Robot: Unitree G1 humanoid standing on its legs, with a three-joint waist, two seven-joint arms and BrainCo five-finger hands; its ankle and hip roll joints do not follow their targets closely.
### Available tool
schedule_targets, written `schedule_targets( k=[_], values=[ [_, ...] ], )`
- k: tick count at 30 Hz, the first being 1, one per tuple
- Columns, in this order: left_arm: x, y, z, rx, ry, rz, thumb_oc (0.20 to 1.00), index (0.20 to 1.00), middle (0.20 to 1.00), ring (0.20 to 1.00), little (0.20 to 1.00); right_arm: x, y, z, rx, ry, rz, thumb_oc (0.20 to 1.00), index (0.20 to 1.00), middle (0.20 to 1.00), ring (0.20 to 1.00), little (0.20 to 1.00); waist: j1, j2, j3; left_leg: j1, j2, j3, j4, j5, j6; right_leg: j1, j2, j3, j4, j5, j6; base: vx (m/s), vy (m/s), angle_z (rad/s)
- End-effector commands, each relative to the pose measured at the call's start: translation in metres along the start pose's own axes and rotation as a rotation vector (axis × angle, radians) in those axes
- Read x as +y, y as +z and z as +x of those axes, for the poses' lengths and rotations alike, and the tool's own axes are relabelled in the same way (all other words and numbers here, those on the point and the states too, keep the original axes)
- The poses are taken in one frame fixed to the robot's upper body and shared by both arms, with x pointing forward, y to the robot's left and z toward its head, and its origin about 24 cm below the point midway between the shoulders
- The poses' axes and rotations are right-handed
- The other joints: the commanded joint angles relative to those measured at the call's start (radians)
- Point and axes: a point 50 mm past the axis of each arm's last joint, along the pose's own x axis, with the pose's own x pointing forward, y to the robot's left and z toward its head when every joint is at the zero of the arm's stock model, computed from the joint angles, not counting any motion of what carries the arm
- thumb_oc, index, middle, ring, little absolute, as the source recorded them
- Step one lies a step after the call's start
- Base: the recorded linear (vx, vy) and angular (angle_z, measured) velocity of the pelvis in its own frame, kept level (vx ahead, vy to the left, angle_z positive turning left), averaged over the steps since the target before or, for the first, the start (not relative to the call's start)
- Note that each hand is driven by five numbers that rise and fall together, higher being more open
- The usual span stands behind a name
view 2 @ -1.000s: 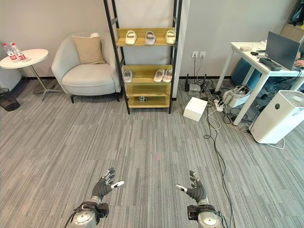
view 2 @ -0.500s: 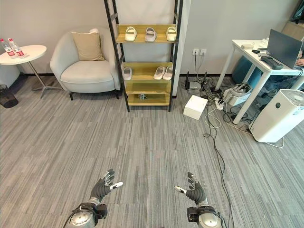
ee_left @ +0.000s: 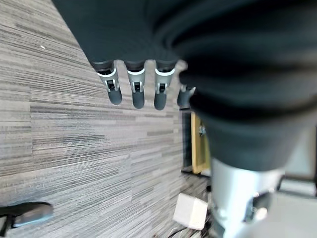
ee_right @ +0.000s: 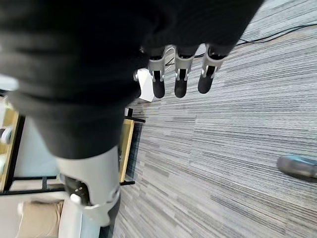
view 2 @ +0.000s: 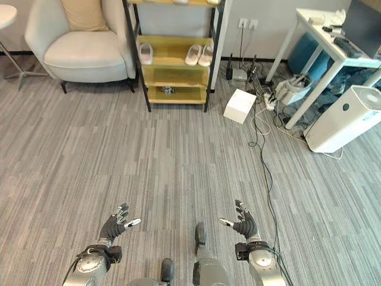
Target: Arrange the slippers neatly on the shoe rack.
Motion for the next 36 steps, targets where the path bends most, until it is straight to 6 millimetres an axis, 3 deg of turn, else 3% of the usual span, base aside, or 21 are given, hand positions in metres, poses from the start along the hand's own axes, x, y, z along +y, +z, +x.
schedule_targets(
  k=[1, 2, 3, 4, 5, 7, 11, 12, 14, 15, 18, 19, 20, 23, 26, 27, 29, 30, 31, 33, 36],
  values=[
    [-0.008, 0.03, 0.003, -0.166, -0.041, 0.002, 1.0, 1.0, 1.0, 1.0, 1.0, -0.011, 0.01, -0.004, -0.071, -0.015, -0.022, 1.0, 1.0, 1.0, 1.0, 1.0, -0.018, 0.017, -0.04, 0.104, 0.067, -0.044, 0.051, -0.217, -0.056, 0.109, 0.059, 0.004, 0.003, -0.02, -0.014, 1.09, -0.778, 0.69],
    [-0.011, 0.033, 0.003, -0.179, -0.062, -0.003, 1.0, 1.0, 1.0, 1.0, 1.0, -0.018, 0.003, -0.01, -0.05, -0.002, -0.026, 1.0, 1.0, 1.0, 1.0, 1.0, -0.027, 0.025, -0.057, 0.059, 0.093, -0.033, 0.237, -0.164, -0.097, 0.164, 0.072, 0.002, 0.003, -0.046, -0.045, 0.91, -0.664, 1.05],
    [-0.012, 0.035, 0.002, -0.187, -0.072, -0.014, 1.0, 1.0, 1.0, 1.0, 1.0, -0.021, 0.002, -0.012, -0.049, 0.006, -0.03, 1.0, 1.0, 1.0, 1.0, 1.0, -0.025, 0.032, -0.052, 0.007, 0.097, -0.028, 0.385, -0.11, -0.115, 0.211, 0.08, 0.005, 0.003, -0.074, -0.069, 0.58, -0.429, 1.09],
    [-0.012, 0.035, 0.002, -0.187, -0.072, -0.014, 1.0, 1.0, 1.0, 1.0, 1.0, -0.021, 0.002, -0.012, -0.049, 0.006, -0.03, 1.0, 1.0, 1.0, 1.0, 1.0, -0.026, 0.033, -0.052, 0.004, 0.098, -0.029, 0.392, -0.113, -0.115, 0.21, 0.081, 0.004, 0.003, -0.073, -0.069, 0.34, -0.255, 0.33],
    [-0.011, 0.039, 0.001, -0.204, -0.074, -0.031, 1.0, 1.0, 1.0, 1.0, 1.0, -0.026, 0.004, -0.012, -0.051, 0.004, -0.033, 1.0, 1.0, 1.0, 1.0, 1.0, -0.021, 0.039, -0.033, -0.063, 0.091, -0.049, 0.569, -0.051, -0.124, 0.25, 0.092, 0.011, 0.003, -0.091, -0.092, 0.23, -0.178, -0.32],
    [-0.012, 0.04, 0.0, -0.208, -0.072, -0.05, 1.0, 1.0, 1.0, 1.0, 1.0, -0.027, 0.001, -0.013, -0.034, 0.0, -0.036, 1.0, 1.0, 1.0, 1.0, 1.0, -0.019, 0.042, -0.023, -0.108, 0.095, -0.043, 0.65, -0.025, -0.127, 0.277, 0.098, 0.017, 0.003, -0.112, -0.107, 0.29, -0.204, -0.49],
    [-0.014, 0.042, -0.002, -0.218, -0.077, -0.07, 1.0, 1.0, 1.0, 1.0, 1.0, -0.031, -0.003, -0.015, -0.016, -0.001, -0.038, 1.0, 1.0, 1.0, 1.0, 1.0, -0.018, 0.023, -0.011, -0.154, 0.08, -0.024, 0.487, -0.126, -0.083, 0.306, 0.066, 0.016, 0.028, -0.156, -0.11, 0.25, -0.109, -0.17],
    [-0.018, 0.04, -0.001, -0.205, -0.088, -0.059, 1.0, 1.0, 1.0, 1.0, 1.0, -0.032, -0.004, -0.014, -0.01, -0.005, -0.039, 1.0, 1.0, 1.0, 1.0, 1.0, -0.024, 0.016, -0.005, -0.196, 0.065, -0.037, 0.329, -0.128, -0.077, 0.316, 0.057, -0.003, 0.047, -0.182, -0.11, 0.29, -0.097, -0.15],
    [-0.017, 0.043, 0.0, -0.214, -0.078, -0.036, 1.0, 1.0, 1.0, 1.0, 1.0, -0.032, -0.004, -0.012, -0.006, -0.013, -0.046, 1.0, 1.0, 1.0, 1.0, 1.0, -0.038, 0.022, 0.002, -0.215, 0.055, -0.075, 0.074, -0.009, -0.088, 0.329, 0.064, -0.027, 0.082, -0.219, -0.116, 0.35, -0.058, 0.28],
    [-0.017, 0.044, 0.001, -0.218, -0.076, -0.033, 1.0, 1.0, 1.0, 1.0, 1.0, -0.032, -0.005, -0.012, -0.001, -0.017, -0.045, 1.0, 1.0, 1.0, 1.0, 1.0, -0.039, 0.026, 0.001, -0.213, 0.052, -0.081, 0.018, 0.006, -0.089, 0.339, 0.071, -0.026, 0.089, -0.228, -0.118, 0.47, 0.032, 0.49],
    [-0.014, 0.043, 0.0, -0.218, -0.053, -0.034, 1.0, 1.0, 1.0, 1.0, 1.0, -0.03, -0.007, -0.012, 0.01, -0.021, -0.055, 1.0, 1.0, 1.0, 1.0, 1.0, -0.044, 0.032, -0.005, -0.274, 0.039, -0.053, -0.009, 0.007, -0.096, 0.386, 0.08, -0.011, 0.113, -0.256, -0.115, 0.56, 0.141, 0.15],
    [-0.011, 0.035, -0.004, -0.191, -0.043, -0.041, 1.0, 1.0, 1.0, 1.0, 1.0, -0.024, -0.012, -0.015, 0.027, 0.01, -0.057, 1.0, 1.0, 1.0, 1.0, 1.0, -0.038, 0.032, -0.037, -0.26, 0.038, -0.084, -0.009, 0.056, -0.092, 0.404, 0.076, 0.016, 0.133, -0.269, -0.104, 0.64, 0.188, -0.17],
    [-0.011, 0.035, -0.004, -0.19, -0.043, -0.041, 1.0, 1.0, 1.0, 1.0, 1.0, -0.024, -0.012, -0.016, 0.028, 0.01, -0.057, 1.0, 1.0, 1.0, 1.0, 1.0, -0.035, 0.029, -0.036, -0.256, 0.036, -0.08, -0.009, 0.053, -0.091, 0.408, 0.073, 0.019, 0.131, -0.271, -0.104, 0.89, 0.27, -0.79],
    [-0.006, 0.031, -0.006, -0.17, -0.05, -0.005, 1.0, 1.0, 1.0, 1.0, 1.0, -0.014, -0.014, -0.016, 0.037, 0.049, -0.047, 1.0, 1.0, 1.0, 1.0, 1.0, -0.023, -0.001, -0.079, -0.206, 0.012, -0.068, 0.0, 0.049, -0.051, 0.403, 0.023, 0.061, 0.217, -0.242, -0.058, 0.64, 0.233, -0.98],
    [-0.003, 0.034, -0.004, -0.175, -0.062, 0.031, 1.0, 1.0, 1.0, 1.0, 1.0, -0.004, -0.013, -0.013, 0.037, 0.083, -0.04, 1.0, 1.0, 1.0, 1.0, 1.0, -0.014, -0.018, -0.081, -0.15, -0.023, -0.047, 0.027, -0.024, 0.007, 0.258, -0.036, 0.065, 0.563, -0.06, 0.015, 0.47, 0.259, -0.22],
    [-0.003, 0.036, -0.003, -0.179, -0.067, 0.048, 1.0, 1.0, 1.0, 1.0, 1.0, 0.001, -0.013, -0.011, 0.038, 0.085, -0.025, 1.0, 1.0, 1.0, 1.0, 1.0, -0.016, -0.018, -0.064, -0.101, -0.032, -0.04, 0.023, -0.048, 0.029, 0.197, -0.06, 0.05, 0.705, 0.022, 0.02, 0.35, 0.205, 0.12],
    [-0.003, 0.04, 0.0, -0.189, -0.068, 0.055, 1.0, 1.0, 1.0, 1.0, 1.0, 0.004, -0.015, -0.011, 0.046, 0.089, -0.021, 1.0, 1.0, 1.0, 1.0, 1.0, -0.014, -0.006, -0.047, -0.06, -0.026, -0.039, 0.012, -0.061, 0.038, 0.127, -0.081, 0.012, 0.774, -0.008, -0.008, 0.36, 0.126, 0.35],
    [-0.004, 0.045, 0.001, -0.211, -0.078, 0.047, 1.0, 1.0, 1.0, 1.0, 1.0, 0.003, -0.016, -0.011, 0.054, 0.094, -0.022, 1.0, 1.0, 1.0, 1.0, 1.0, -0.014, 0.024, -0.03, -0.027, 0.01, -0.037, 0.015, -0.078, 0.024, 0.117, -0.051, -0.056, 0.574, -0.152, -0.036, 0.35, -0.007, 0.51],
    [-0.004, 0.045, 0.001, -0.213, -0.081, 0.048, 1.0, 1.0, 1.0, 1.0, 1.0, 0.002, -0.016, -0.01, 0.054, 0.092, -0.023, 1.0, 1.0, 1.0, 1.0, 1.0, -0.013, 0.029, -0.022, -0.023, 0.02, -0.036, 0.021, -0.081, 0.018, 0.111, -0.028, -0.054, 0.488, -0.174, -0.04, 0.34, -0.102, 0.35],
    [-0.004, 0.047, 0.001, -0.224, -0.08, 0.052, 1.0, 1.0, 1.0, 1.0, 1.0, 0.002, -0.015, -0.009, 0.056, 0.089, -0.023, 1.0, 1.0, 1.0, 1.0, 1.0, -0.009, 0.031, -0.018, -0.008, 0.035, -0.037, 0.019, -0.089, 0.003, 0.144, 0.014, -0.038, 0.247, -0.153, -0.029, 0.18, -0.142, 0.15],
    [-0.007, 0.049, 0.003, -0.231, -0.092, 0.061, 1.0, 1.0, 1.0, 1.0, 1.0, 0.002, -0.016, -0.01, 0.059, 0.087, -0.012, 1.0, 1.0, 1.0, 1.0, 1.0, -0.01, 0.011, -0.036, -0.012, 0.034, -0.046, 0.037, -0.112, -0.009, 0.192, 0.038, 0.042, 0.127, -0.132, -0.034, 0.25, -0.162, 0.61]
  ],
)
